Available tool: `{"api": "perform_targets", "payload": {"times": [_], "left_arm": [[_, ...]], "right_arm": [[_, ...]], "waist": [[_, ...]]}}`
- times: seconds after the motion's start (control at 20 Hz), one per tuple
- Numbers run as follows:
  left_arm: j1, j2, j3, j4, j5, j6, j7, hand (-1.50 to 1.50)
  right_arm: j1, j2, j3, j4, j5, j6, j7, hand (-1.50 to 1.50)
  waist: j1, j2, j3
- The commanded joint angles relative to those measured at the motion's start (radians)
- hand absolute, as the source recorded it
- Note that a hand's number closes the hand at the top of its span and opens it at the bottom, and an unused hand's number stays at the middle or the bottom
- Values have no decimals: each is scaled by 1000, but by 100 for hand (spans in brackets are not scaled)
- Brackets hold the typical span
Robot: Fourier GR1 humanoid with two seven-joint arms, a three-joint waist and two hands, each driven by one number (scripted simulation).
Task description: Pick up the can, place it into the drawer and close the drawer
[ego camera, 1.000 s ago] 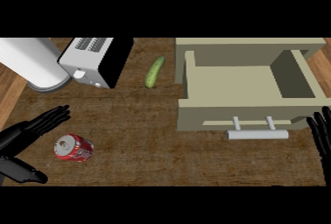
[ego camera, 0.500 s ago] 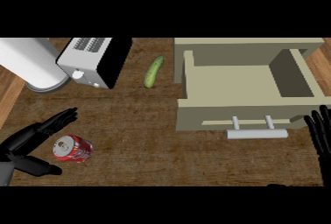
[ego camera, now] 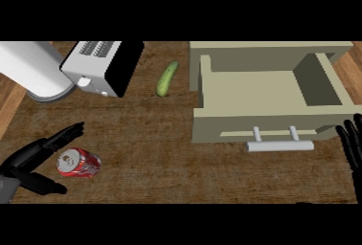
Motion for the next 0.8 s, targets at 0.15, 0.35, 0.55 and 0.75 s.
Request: {"api": "perform_targets", "payload": {"times": [0.15, 0.35, 0.55, 0.75], "left_arm": [[-69, 9, -75, 155, -32, -120, -234, -150], [-104, -50, -110, 199, -23, -76, -219, -150], [-130, -5, -128, 233, -23, -95, -266, -150], [-142, -37, -156, 281, -36, -43, -296, -150]], "right_arm": [[-30, -1, 0, 6, 12, -12, 16, -150], [15, 12, 18, -25, -1, 8, 14, -150], [42, 18, 14, -51, 2, 5, 22, -150], [16, -21, -44, -81, -68, 22, 63, -150]], "waist": [[-2, 3, -1], [-11, 2, 0], [-5, -1, 1], [-4, -1, 0]]}}
